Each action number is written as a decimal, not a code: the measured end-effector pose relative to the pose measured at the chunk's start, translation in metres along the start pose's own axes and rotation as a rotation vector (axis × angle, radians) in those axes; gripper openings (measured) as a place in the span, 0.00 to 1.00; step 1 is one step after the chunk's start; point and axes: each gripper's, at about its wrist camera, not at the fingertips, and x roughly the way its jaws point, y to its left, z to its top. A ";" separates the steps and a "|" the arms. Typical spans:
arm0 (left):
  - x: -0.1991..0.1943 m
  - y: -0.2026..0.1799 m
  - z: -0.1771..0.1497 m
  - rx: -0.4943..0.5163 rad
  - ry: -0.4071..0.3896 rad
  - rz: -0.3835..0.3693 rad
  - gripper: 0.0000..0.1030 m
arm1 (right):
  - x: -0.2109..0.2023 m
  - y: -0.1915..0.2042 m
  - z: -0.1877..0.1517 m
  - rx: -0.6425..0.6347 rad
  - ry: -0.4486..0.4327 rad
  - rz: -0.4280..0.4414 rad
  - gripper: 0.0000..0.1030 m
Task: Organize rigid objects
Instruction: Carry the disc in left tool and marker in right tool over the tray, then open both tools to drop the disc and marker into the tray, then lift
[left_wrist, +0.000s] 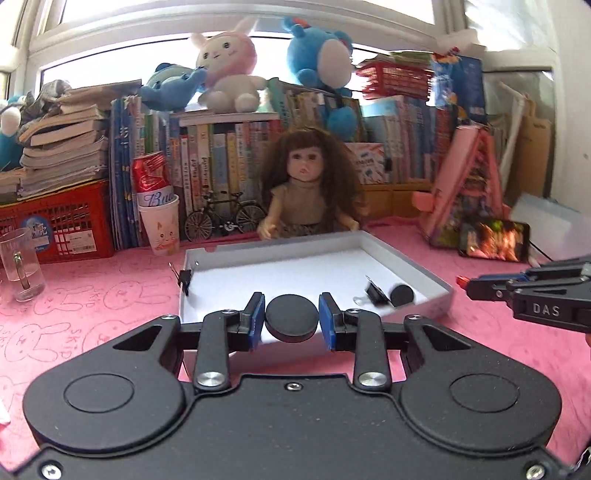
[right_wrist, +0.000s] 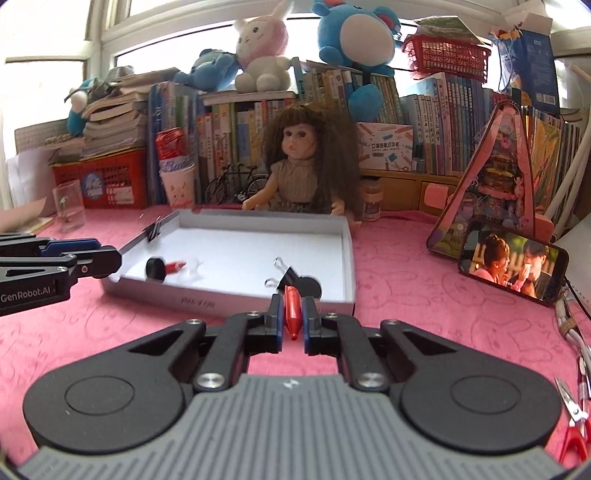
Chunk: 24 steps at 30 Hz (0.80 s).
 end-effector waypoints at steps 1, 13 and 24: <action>0.010 0.007 0.006 -0.017 0.002 0.011 0.29 | 0.006 -0.002 0.005 0.011 -0.001 -0.005 0.13; 0.108 0.035 0.034 -0.111 0.088 0.090 0.29 | 0.083 -0.018 0.036 0.106 0.059 -0.019 0.13; 0.161 0.033 0.020 -0.101 0.196 0.123 0.29 | 0.135 -0.023 0.040 0.127 0.136 0.002 0.13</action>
